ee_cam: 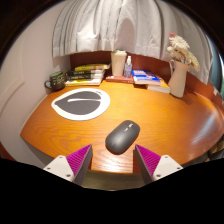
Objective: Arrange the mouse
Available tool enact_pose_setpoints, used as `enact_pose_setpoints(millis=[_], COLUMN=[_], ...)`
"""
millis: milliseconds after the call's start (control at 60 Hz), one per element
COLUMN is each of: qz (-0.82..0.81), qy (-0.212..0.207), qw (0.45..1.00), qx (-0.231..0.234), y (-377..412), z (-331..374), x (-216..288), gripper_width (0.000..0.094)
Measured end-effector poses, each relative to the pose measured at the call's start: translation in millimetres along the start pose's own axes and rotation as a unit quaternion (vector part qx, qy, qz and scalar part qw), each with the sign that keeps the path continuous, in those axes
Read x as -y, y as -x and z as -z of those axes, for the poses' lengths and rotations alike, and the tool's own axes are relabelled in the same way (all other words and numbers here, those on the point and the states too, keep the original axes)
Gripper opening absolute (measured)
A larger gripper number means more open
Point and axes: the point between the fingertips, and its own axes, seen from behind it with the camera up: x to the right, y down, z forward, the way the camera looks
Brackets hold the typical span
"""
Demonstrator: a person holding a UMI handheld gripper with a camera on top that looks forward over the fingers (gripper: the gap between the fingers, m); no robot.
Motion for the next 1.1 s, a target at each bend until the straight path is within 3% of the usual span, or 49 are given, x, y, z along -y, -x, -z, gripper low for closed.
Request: enact_pose_setpoints(millis=[283, 400, 483, 600, 783, 883, 967, 1100], qz=[-0.018, -0.020, -0.018, -0.008, -0.016, -0.032, -0.042, -0.035], qy=[0.009, 0.014, 0.017, 0.034, 0.072, 0.092, 0.066, -0.010], qw=[1.000, 1.000, 1.000, 0.999, 0.997, 0.995, 0.997, 0.999], qx=[-0.003, -0.007, -0.002, -0.001, 0.003, 0.007, -0.001, -0.019], y=[5, 2, 4, 5, 5, 4, -6, -28], z=[-52, -64, -68, -70, -70, -64, -43, -5], x=[43, 53, 55, 53, 52, 55, 88, 185], gripper_width=[0.0838, 0.0712, 0.0496, 0.0452, 0.0311, 0.0311, 0.0310, 0.0315])
